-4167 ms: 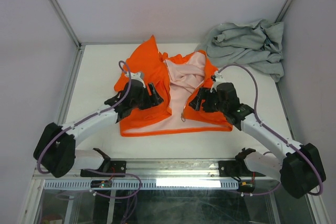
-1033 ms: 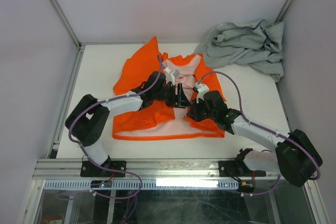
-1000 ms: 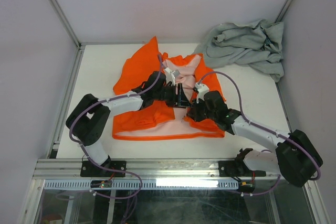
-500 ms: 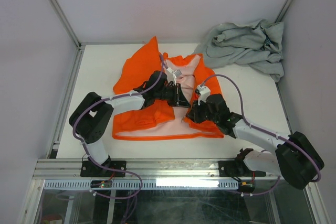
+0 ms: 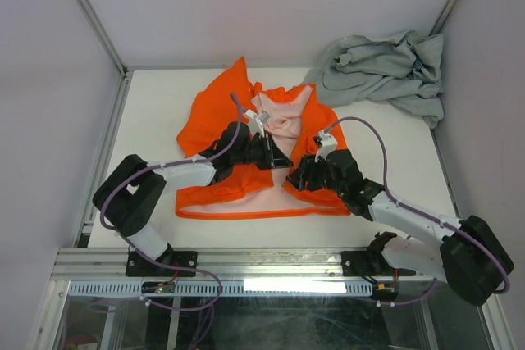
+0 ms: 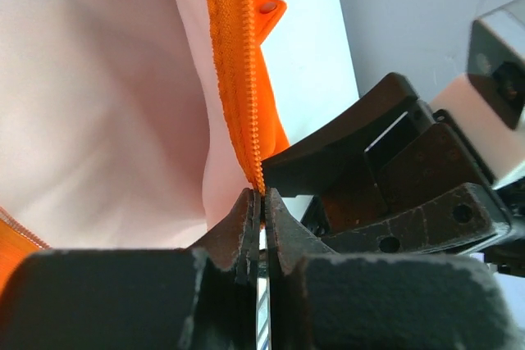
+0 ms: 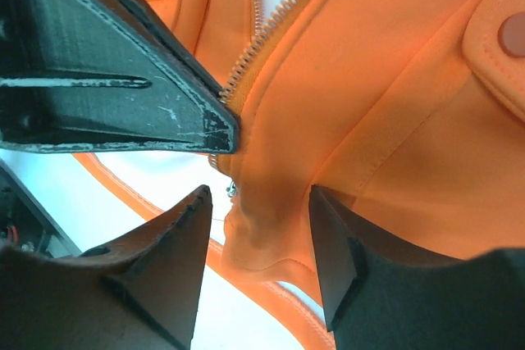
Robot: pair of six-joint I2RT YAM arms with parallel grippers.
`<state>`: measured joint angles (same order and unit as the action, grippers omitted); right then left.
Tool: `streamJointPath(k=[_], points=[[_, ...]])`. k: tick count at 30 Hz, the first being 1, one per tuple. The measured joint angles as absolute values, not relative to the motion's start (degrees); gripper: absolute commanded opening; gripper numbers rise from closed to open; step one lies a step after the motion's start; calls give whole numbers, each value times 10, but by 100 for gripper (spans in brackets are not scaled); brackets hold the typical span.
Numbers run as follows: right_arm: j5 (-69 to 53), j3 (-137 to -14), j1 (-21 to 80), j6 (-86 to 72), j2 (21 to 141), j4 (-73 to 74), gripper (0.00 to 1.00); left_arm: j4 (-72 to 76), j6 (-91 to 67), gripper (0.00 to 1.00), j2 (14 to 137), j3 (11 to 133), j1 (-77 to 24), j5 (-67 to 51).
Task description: Zip up the jacket
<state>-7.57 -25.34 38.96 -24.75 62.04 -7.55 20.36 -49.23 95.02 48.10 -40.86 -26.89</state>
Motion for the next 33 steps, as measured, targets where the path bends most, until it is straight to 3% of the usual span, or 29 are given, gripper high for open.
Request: streamJointPath(k=[13,16,24,33], points=[[40,-244,477,-361,612,-74,54,232,-543,0,901,447,-443,-143],[62,-244,485,-376,619,-74,44,233,-550,0,900,442,-448,-126],[89,-236,488,-377,631,-81,1,233,-560,1,888,431,-454,-104],[1,-223,442,-271,598,-105,0,231,-535,41,811,391,-454,-93]])
